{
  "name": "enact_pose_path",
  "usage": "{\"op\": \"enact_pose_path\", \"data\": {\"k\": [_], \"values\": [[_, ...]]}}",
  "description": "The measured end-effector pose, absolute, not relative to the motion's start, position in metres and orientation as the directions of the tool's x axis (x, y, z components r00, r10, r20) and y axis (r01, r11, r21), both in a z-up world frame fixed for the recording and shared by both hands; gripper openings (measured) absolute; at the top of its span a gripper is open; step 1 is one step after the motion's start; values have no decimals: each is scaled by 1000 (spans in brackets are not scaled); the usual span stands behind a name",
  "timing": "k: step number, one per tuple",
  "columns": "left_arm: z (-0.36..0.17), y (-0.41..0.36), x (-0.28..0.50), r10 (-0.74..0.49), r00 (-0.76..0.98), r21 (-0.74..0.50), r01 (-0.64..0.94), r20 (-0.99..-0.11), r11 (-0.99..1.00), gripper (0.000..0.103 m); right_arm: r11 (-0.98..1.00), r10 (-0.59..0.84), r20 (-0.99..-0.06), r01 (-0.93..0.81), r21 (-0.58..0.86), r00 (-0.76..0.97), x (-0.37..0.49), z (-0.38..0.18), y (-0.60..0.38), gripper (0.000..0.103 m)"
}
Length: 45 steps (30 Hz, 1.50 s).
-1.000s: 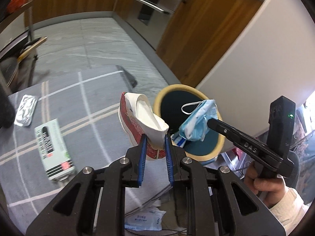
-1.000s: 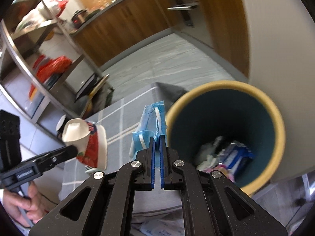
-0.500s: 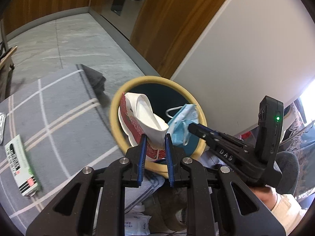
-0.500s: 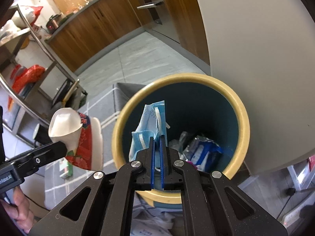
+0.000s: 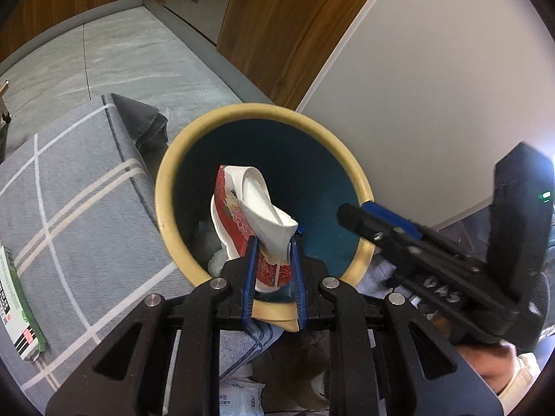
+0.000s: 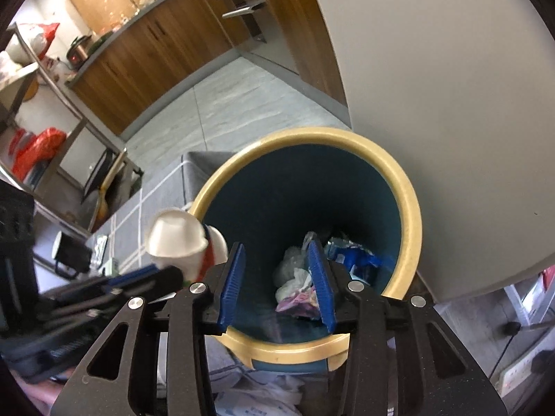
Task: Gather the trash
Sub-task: 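Carry the paper cup and mask over the bin and open both tools, then grasp the green-white COLTALIN box with the left tool while the right tool approaches the foil pack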
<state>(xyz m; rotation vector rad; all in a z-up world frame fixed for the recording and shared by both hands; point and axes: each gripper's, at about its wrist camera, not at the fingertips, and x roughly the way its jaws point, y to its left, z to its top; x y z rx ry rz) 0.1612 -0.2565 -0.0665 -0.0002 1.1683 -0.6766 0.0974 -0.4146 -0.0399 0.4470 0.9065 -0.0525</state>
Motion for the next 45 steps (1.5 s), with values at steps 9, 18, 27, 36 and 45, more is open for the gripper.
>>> {"op": "enact_pose_path", "data": {"k": [9, 18, 27, 36, 45], "values": [[-80, -259, 164, -462, 219, -317, 480, -860, 818, 41, 893, 134, -753, 250, 374, 644, 93, -34, -420, 43], [-72, -228, 166, -450, 266, -310, 436, -853, 845, 55, 900, 153, -749, 221, 375, 645, 98, -32, -407, 56], [-58, -186, 163, -382, 356, -241, 382, -853, 892, 73, 925, 159, -744, 165, 342, 649, 103, -26, -383, 71], [-55, -133, 164, -244, 459, -132, 263, -854, 956, 87, 942, 183, -744, 102, 320, 643, 107, -24, -355, 78], [-78, -70, 178, -37, 490, -4, 68, -871, 998, 95, 949, 202, -747, 61, 308, 634, 108, -22, -340, 79]]}}
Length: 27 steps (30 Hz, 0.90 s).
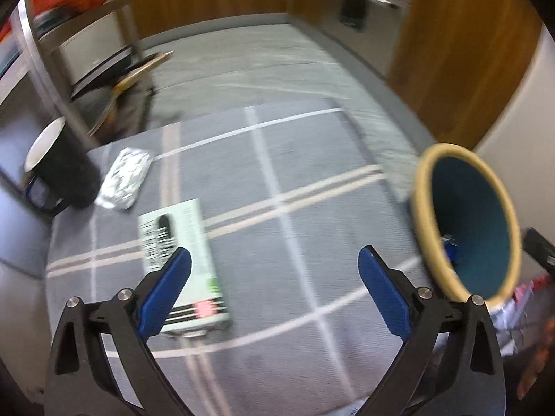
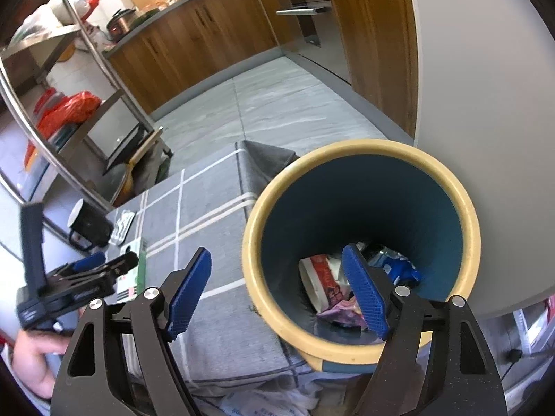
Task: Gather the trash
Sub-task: 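Grasp the green-white COLTALIN box with the left tool while the right tool approaches the foil pack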
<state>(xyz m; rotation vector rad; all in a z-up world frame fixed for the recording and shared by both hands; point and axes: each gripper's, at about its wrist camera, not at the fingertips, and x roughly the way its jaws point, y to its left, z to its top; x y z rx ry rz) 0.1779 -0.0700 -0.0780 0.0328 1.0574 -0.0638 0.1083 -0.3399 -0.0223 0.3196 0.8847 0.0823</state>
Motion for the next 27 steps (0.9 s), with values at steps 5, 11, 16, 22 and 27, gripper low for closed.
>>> {"op": "enact_pose_path", "data": {"k": [5, 11, 16, 22, 27], "values": [[-103, -31, 192, 24, 452, 6, -41, -892, 999, 95, 952, 210, -746, 40, 302, 632, 108, -21, -332, 79], [-135, -3, 206, 14, 385, -29, -105, -923, 994, 95, 954, 215, -750, 29, 298, 626, 109, -21, -326, 79], [-147, 4, 208, 4, 367, -35, -99, -930, 995, 94, 953, 221, -750, 24, 301, 624, 110, -20, -323, 79], [-146, 9, 201, 19, 382, -20, -99, -924, 995, 83, 953, 232, -747, 8, 303, 623, 113, -20, -312, 79], [-147, 20, 193, 11, 373, -39, -127, -928, 991, 83, 953, 242, -745, -9, 302, 622, 113, -19, -305, 79]]}}
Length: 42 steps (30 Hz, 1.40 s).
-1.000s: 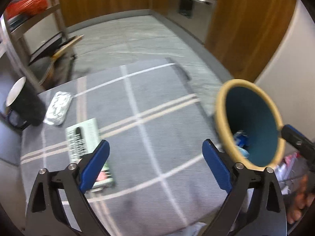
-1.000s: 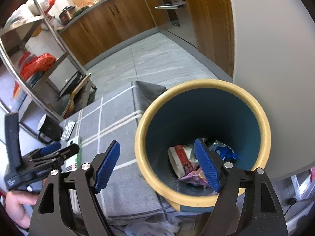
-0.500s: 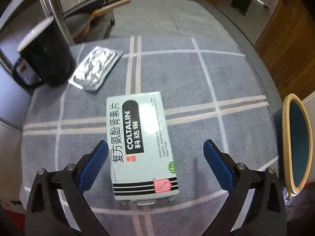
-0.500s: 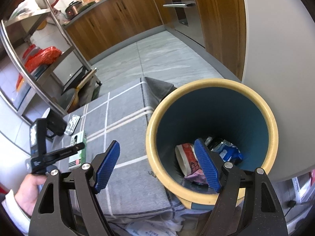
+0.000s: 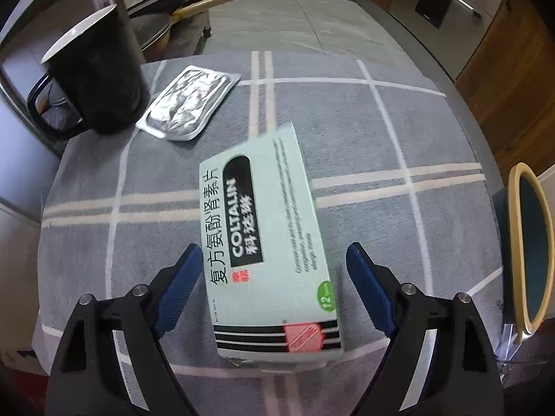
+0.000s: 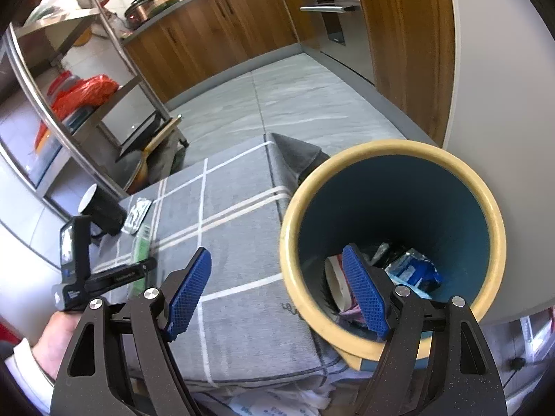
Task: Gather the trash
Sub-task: 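Grasp the green-white COLTALIN box with the left tool while the right tool approaches the foil pack, then grasp the foil blister pack with the right tool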
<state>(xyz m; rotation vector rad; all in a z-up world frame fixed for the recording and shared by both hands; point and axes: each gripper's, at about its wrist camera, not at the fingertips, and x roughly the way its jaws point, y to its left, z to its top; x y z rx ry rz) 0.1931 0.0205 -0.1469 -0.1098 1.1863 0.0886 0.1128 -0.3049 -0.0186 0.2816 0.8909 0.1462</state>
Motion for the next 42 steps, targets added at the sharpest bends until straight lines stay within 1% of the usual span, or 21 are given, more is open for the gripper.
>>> {"op": "enact_pose_path", "data": {"k": [2, 3, 5, 10, 16, 22, 29, 34, 35, 38, 42], "values": [[-150, 26, 192, 9, 362, -45, -141, -932, 989, 83, 953, 245, -743, -14, 303, 623, 113, -17, -302, 79], [-152, 29, 191, 3, 360, -54, -148, -933, 988, 81, 953, 247, -743, -16, 303, 623, 113, -17, -301, 79], [-153, 36, 189, -17, 357, -80, -163, -934, 983, 72, 953, 250, -742, -22, 302, 622, 113, -16, -299, 79], [-149, 46, 183, -66, 354, -143, -195, -933, 970, 72, 954, 254, -742, -36, 297, 620, 112, -16, -292, 79], [-142, 47, 174, -71, 371, -140, -162, -926, 977, 70, 952, 273, -744, -59, 301, 610, 113, -16, -280, 79], [-101, 64, 157, -70, 429, -156, -169, -901, 973, 70, 942, 323, -747, -121, 314, 581, 119, -17, -253, 79], [-44, 103, 136, -3, 470, -102, -186, -883, 977, 70, 918, 397, -764, -206, 340, 508, 140, -25, -201, 79], [-12, 135, 122, 26, 516, -108, -226, -856, 968, 70, 897, 441, -775, -240, 370, 452, 161, -34, -149, 79], [-5, 142, 119, 26, 527, -112, -229, -849, 967, 70, 894, 447, -777, -247, 373, 444, 165, -36, -139, 81], [7, 158, 114, 28, 548, -124, -238, -836, 963, 70, 888, 458, -782, -264, 377, 423, 180, -40, -101, 82], [2, 172, 108, 9, 558, -160, -254, -830, 954, 70, 889, 457, -791, -225, 398, 407, 212, -50, -59, 84]]}}
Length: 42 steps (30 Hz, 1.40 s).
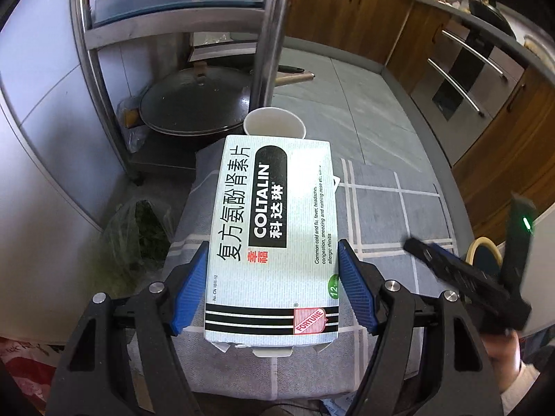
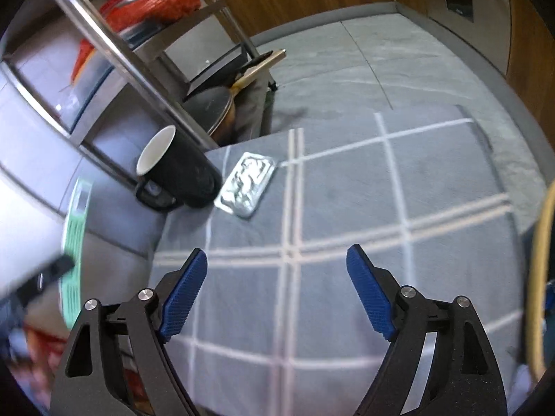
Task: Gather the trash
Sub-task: 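Grasp the foil blister pack with the right tool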
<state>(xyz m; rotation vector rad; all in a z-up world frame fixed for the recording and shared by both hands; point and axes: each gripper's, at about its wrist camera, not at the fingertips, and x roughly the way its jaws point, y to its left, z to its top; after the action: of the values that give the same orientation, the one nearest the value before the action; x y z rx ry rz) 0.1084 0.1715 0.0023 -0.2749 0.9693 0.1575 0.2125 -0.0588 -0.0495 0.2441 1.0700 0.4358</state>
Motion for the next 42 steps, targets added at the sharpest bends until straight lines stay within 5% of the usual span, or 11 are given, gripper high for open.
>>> {"op": "enact_pose_path", "data": {"k": [15, 36, 42], "values": [[-14, 221, 96, -98, 574, -369, -377, -813, 849, 70, 947, 317, -857, -183, 264, 406, 295, -101, 50, 84], [-15, 206, 104, -115, 575, -362, -336, -810, 870, 70, 942, 199, -864, -334, 38, 463, 301, -139, 89, 84], [-15, 203, 103, -120, 577, -364, -328, -808, 872, 70, 920, 195, -872, -392, 4, 449, 295, -137, 72, 76]]}}
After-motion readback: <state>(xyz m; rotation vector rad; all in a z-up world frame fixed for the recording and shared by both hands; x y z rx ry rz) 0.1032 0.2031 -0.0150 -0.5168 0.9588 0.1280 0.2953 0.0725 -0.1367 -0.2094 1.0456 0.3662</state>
